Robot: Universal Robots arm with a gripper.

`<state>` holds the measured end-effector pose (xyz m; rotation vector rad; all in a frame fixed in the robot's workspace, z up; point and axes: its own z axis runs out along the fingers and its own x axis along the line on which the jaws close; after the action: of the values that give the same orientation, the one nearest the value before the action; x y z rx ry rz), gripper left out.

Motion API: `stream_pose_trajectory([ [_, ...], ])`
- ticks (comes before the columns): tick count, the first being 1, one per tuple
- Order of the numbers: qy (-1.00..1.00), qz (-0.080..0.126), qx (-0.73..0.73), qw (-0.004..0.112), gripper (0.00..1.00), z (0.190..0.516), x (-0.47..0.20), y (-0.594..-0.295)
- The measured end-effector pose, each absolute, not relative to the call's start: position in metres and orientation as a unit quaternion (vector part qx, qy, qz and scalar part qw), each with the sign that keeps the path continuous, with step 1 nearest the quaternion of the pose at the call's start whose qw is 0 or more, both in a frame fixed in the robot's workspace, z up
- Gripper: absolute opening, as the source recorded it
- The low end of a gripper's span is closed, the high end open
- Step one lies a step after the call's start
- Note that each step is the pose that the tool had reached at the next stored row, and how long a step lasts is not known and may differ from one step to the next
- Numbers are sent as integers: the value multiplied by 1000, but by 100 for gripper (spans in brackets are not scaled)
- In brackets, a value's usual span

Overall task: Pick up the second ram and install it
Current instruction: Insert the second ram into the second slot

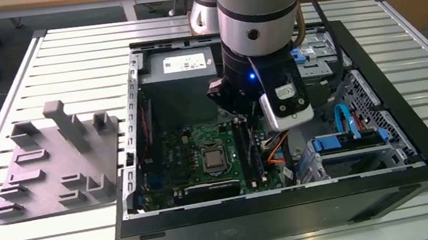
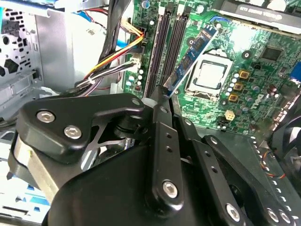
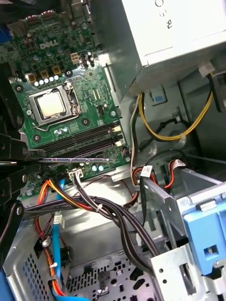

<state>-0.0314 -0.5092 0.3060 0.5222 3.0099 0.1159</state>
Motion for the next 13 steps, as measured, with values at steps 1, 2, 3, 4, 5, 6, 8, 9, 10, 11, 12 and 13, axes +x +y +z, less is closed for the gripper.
stream_pose_trajectory([
  [1,983,38,174,42,14,306,-31,-509],
  [2,982,38,178,43,14,306,-31,-509],
  [3,982,37,181,43,14,306,-31,-509],
  [4,981,37,185,43,14,306,-31,-509],
  [5,980,37,188,43,14,306,-31,-509],
  [6,980,37,192,43,14,306,-31,-509],
  [8,978,37,199,43,14,306,-31,-509],
  [9,978,37,202,43,14,306,-31,-509],
  [10,977,36,206,44,14,306,-31,-509],
  [11,976,36,210,44,14,306,-31,-509],
  [12,975,36,214,44,14,306,-31,-509],
  [13,974,36,219,44,14,306,-31,-509],
])
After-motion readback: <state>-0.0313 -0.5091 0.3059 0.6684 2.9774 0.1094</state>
